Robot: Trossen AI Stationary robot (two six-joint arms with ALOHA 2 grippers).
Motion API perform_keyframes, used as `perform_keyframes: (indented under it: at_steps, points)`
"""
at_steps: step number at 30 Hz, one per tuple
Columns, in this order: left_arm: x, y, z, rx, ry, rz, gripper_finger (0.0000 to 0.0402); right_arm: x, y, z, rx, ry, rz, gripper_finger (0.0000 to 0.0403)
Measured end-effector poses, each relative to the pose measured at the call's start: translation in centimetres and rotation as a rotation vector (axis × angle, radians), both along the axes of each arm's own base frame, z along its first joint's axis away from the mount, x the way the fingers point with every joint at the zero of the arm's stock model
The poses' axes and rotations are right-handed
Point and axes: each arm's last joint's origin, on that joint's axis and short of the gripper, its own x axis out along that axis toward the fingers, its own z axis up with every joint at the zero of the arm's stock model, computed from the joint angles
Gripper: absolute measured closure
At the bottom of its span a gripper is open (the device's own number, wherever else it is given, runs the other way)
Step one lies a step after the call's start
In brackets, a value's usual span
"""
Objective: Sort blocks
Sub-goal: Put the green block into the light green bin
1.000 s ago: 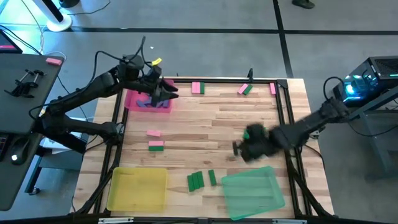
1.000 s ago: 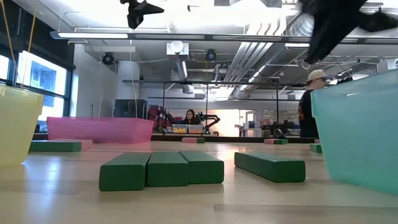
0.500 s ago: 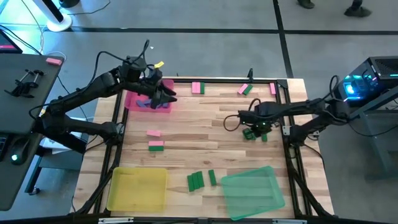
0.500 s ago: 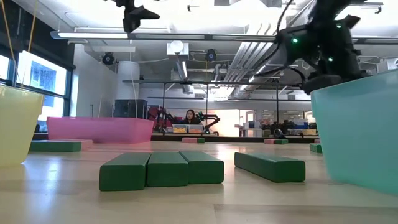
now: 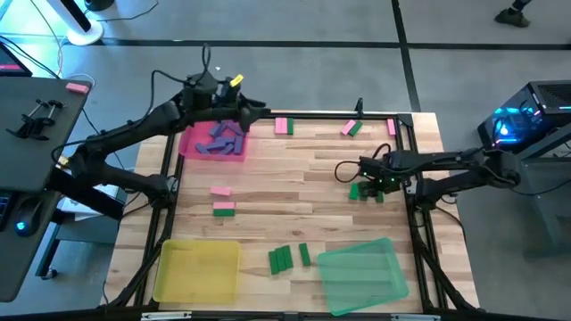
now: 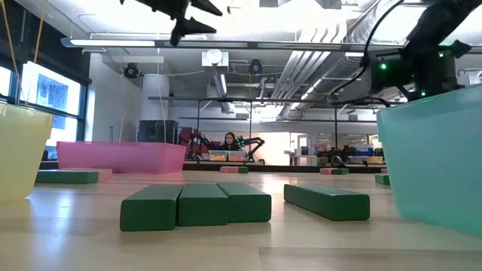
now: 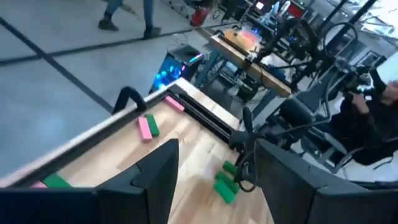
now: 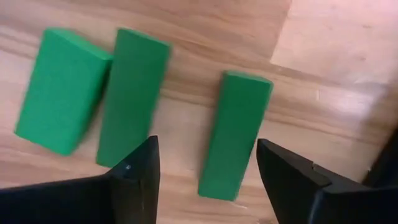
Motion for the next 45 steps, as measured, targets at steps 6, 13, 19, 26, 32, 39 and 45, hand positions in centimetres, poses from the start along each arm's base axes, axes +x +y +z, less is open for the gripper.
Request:
perform_keyframes:
  at_steps: [6, 13, 19, 26, 32, 39, 45]
  points:
    - [1.8, 0.6, -1.9, -0.060, 0.047, -0.069, 0.0207, -0.9, 0.2, -1.1, -0.001, 0.056, -0.052, 0.0226]
    - [1.8, 0.3, -1.8, -0.016, 0.033, -0.239, 0.0207, -0.9, 0.2, -1.3, -0.004, 0.043, -0.068, 0.0358]
    - [-1.0, -0.5, 0.4, 0.094, -0.017, -0.356, 0.0207, 1.0, -0.2, 1.4, -0.086, -0.025, -0.053, 0.0387]
    - [-5.6, -1.6, 2.5, 0.203, 0.001, -0.311, 0.0207, 4.8, 0.4, 7.4, -0.190, -0.245, 0.127, 0.0398]
    - [-7.3, -1.9, 3.1, 0.303, 0.016, -0.294, 0.0207, 8.3, 4.6, 12.4, -0.101, -0.514, 0.164, 0.0400]
    - [-7.1, -1.7, 2.3, 0.355, 0.071, -0.363, 0.0207, 9.7, 14.5, 13.2, 0.212, -0.498, 0.141, 0.0401]
    - [-6.3, -1.2, 1.5, 0.309, 0.096, -0.395, 0.0207, 9.6, 22.4, 11.5, 0.380, -0.420, 0.143, 0.0402]
